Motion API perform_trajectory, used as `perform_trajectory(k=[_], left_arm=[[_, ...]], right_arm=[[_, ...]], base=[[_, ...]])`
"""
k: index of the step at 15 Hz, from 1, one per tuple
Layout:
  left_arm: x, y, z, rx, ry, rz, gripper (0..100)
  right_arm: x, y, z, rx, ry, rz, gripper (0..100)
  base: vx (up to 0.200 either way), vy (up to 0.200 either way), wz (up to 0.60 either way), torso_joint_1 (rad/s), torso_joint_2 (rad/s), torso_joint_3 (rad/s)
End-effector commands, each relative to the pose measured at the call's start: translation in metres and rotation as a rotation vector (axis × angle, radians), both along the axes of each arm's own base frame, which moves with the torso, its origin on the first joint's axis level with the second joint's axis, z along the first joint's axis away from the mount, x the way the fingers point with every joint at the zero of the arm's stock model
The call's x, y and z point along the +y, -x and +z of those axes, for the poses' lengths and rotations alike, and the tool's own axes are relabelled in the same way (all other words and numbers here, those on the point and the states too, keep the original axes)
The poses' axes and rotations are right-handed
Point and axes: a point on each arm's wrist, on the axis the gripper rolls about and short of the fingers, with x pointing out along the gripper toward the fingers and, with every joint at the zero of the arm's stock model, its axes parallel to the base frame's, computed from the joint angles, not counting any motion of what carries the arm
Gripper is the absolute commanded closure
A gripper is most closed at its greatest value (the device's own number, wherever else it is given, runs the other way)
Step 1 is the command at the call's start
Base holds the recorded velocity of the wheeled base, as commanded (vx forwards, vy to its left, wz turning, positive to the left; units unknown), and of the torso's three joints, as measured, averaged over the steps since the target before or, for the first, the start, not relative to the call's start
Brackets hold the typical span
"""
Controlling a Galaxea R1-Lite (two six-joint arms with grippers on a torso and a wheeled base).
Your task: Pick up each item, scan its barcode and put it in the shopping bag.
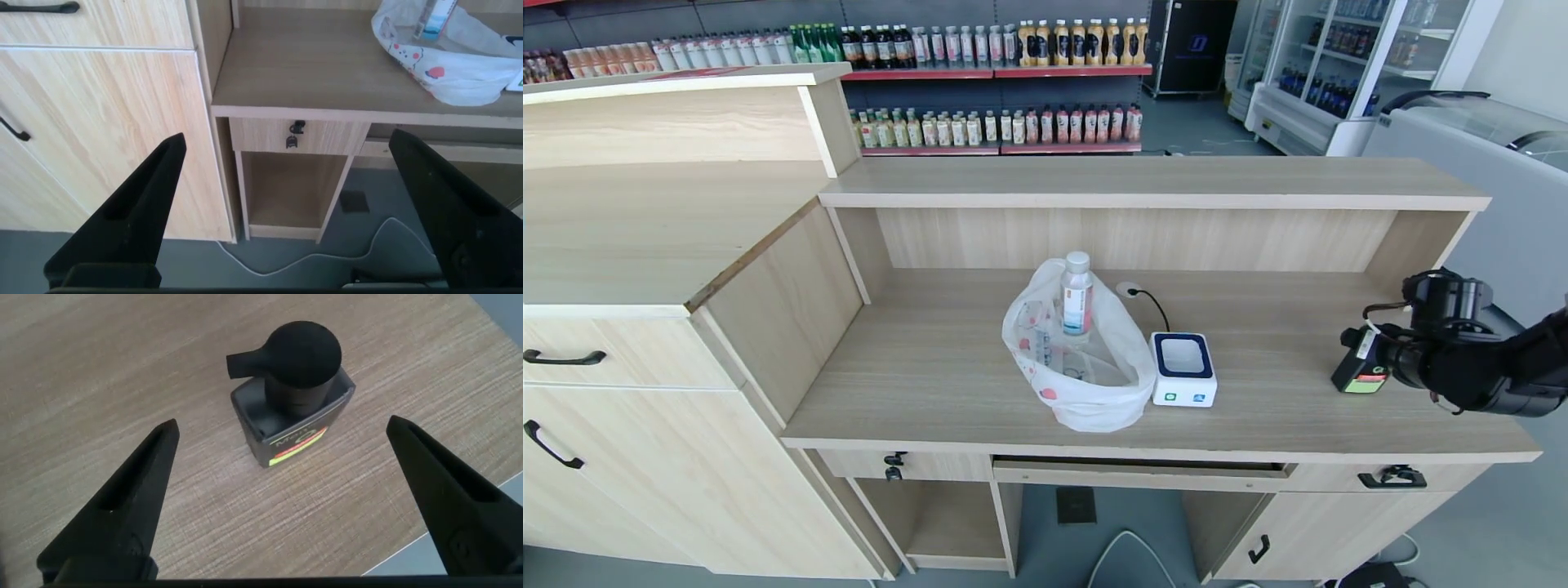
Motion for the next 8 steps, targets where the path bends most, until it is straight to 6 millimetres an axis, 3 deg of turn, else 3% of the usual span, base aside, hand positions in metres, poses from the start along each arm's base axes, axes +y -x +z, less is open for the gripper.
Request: perform_trajectory(k=[1,8], left_arm=[[0.0,0.0,0.0,0.001,0.0,0.001,0],[0.0,0.0,0.0,0.001,0.0,0.001,0]], right_arm=[[-0.002,-0.009,-0.019,0.021,0.0,0.001,0],[0.009,-0.025,-0.031,0.023,0.0,0.039,0]], base=[[0.0,0.0,0.0,0.0,0.0,0.0],[0.0,0.0,0.0,0.0,0.0,0.0]])
